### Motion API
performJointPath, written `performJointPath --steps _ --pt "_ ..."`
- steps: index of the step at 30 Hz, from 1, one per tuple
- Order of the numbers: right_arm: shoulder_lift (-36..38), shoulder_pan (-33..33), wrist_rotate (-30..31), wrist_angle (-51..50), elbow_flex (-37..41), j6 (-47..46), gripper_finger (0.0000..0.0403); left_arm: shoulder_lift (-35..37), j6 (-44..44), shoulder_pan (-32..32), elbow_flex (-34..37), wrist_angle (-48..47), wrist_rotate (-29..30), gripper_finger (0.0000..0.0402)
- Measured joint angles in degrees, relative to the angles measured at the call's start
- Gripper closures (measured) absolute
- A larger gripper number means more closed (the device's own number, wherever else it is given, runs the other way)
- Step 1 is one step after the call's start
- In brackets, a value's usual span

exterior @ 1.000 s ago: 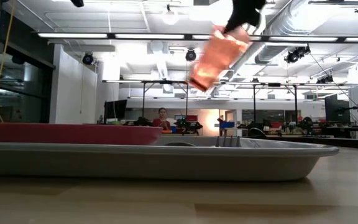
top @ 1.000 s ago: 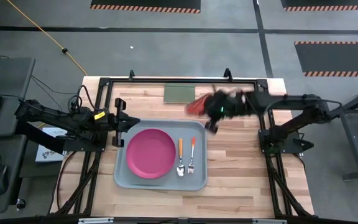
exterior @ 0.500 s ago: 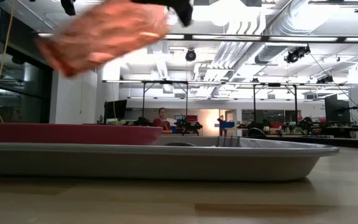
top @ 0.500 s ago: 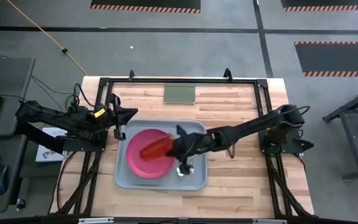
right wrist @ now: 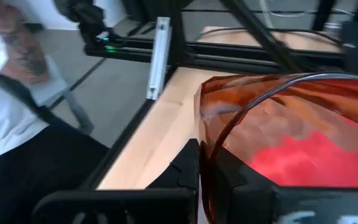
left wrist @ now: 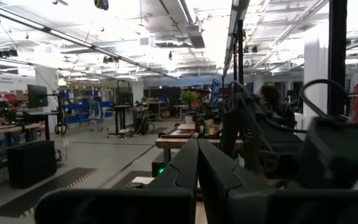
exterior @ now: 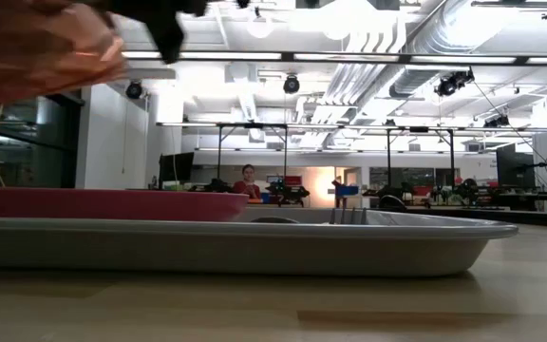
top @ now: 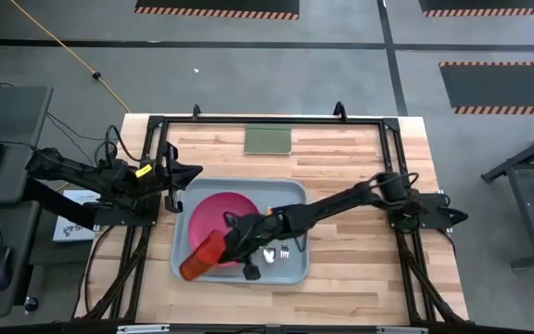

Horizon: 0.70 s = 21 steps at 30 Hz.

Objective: Pick and place plate/cup/fork/spoon on tray
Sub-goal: Put the orange cup on the gray tray to the top right of the pink plate

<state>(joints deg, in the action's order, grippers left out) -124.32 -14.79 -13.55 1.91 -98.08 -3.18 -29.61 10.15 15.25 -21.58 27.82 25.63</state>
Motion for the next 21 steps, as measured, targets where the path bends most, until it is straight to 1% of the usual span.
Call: performJointPath --steps 2,5,10,16,21 --pt "-2.5 0.0 -0.9 -1.7 -3.3 0.7 0.0403 0.0 0.0 0.0 0.0 -0.5 0.0 0.0401" --pt "-5.5 0.0 -0.9 -6.8 -7.8 2.2 0.0403 0.0 0.0 0.0 0.0 -1.0 0.0 0.0401" --pt "-7.9 0.1 1.9 -12.7 -12.6 4.3 0.0403 0.0 0.0 0.0 0.0 -1.1 0.0 0.0402" --pt "-7.9 0.2 5.1 -15.0 -13.4 5.9 0.0403 0.0 0.0 0.0 0.0 -1.0 0.0 0.0402" --pt "-7.5 0.2 9.5 -19.2 -13.4 6.8 0.0403 0.0 0.0 0.0 0.0 -1.1 0.0 0.0401"
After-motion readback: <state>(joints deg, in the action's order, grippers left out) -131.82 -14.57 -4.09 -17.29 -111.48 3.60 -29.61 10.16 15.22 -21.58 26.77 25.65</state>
